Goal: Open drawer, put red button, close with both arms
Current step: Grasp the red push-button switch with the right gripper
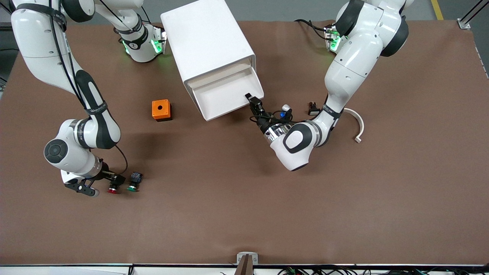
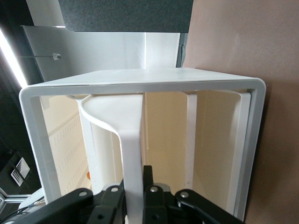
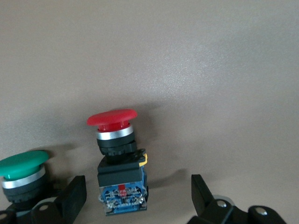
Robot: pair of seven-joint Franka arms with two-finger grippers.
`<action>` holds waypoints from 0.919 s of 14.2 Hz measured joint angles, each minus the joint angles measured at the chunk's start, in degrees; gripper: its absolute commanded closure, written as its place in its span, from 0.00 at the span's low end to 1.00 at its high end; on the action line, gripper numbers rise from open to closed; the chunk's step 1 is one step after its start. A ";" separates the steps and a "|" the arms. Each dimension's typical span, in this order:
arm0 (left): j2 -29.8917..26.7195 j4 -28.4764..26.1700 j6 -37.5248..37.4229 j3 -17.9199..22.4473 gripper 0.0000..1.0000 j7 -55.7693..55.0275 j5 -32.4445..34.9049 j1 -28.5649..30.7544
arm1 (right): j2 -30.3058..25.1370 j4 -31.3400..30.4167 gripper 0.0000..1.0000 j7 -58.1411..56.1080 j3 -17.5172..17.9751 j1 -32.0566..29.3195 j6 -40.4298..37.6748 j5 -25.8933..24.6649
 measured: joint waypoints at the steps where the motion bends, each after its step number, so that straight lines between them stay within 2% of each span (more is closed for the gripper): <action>1: 0.00 0.05 0.00 0.06 0.89 0.00 -0.01 0.43 | 0.04 0.00 0.41 0.00 0.00 0.07 -0.01 0.00; 2: 0.00 0.09 0.00 0.10 0.89 0.00 -0.02 0.93 | 0.06 0.00 0.64 -0.01 0.00 0.16 -0.03 0.00; 3: 0.00 0.12 0.00 0.11 0.89 0.00 -0.02 1.42 | 0.07 0.00 0.82 -0.01 0.00 0.24 -0.06 0.00; 4: 0.00 0.13 0.00 0.13 0.88 0.00 -0.03 1.84 | 0.07 0.00 0.94 -0.01 0.00 0.29 -0.06 0.00; 5: 0.00 0.14 0.00 0.14 0.81 0.00 -0.03 2.16 | 0.07 0.00 0.98 0.00 0.00 0.30 -0.06 0.00; 6: 0.00 0.14 0.00 0.15 0.63 0.00 -0.02 2.31 | 0.07 0.00 1.00 0.00 0.00 0.30 -0.06 0.00; 8: 0.00 0.14 0.00 0.19 0.02 0.13 -0.02 2.34 | 0.06 0.11 1.00 0.00 -0.01 0.31 -0.12 0.00; 10: 0.00 0.17 0.00 0.21 0.00 2.52 -0.03 2.33 | 0.07 0.57 1.00 0.01 0.06 0.35 -1.89 0.09; 13: 0.00 0.39 0.01 0.25 0.00 5.39 -2.59 2.37 | -1.61 3.58 1.00 2.84 1.13 1.08 -12.19 1.61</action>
